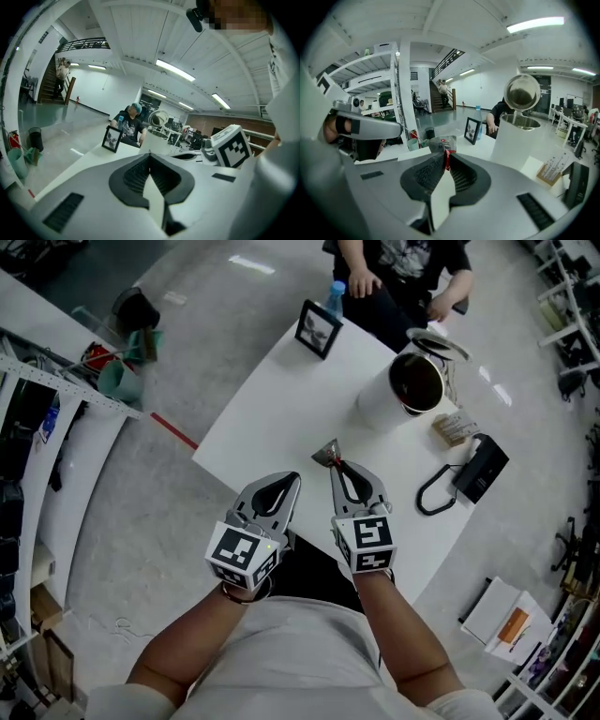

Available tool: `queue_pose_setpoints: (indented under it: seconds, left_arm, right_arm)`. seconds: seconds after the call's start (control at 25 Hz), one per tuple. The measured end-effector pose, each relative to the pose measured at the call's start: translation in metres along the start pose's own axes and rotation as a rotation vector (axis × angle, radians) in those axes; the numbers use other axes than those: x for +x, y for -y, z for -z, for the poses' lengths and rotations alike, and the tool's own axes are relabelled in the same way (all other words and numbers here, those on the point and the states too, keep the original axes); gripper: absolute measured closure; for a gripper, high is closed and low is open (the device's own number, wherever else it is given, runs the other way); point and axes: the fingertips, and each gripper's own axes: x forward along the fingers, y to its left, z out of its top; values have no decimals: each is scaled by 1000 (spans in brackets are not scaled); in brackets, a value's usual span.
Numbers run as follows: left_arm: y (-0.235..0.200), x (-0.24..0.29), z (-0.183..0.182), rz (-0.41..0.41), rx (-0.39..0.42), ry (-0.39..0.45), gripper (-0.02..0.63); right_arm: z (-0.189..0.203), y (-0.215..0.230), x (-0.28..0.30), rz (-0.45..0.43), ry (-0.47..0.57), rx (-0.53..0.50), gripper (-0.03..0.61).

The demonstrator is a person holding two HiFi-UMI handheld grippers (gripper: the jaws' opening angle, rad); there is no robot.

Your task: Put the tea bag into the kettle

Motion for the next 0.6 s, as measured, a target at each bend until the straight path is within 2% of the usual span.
queue_pose_setpoints:
  seconds: [0.36,0.6]
  left_arm:
    - [57,-25,-56,110,68,64,604]
    - [87,-24,-77,175,72,79,605]
  right_arm:
    - [-34,6,-93,140,120,80,531]
    - [-60,19,-131,211,184,64,531]
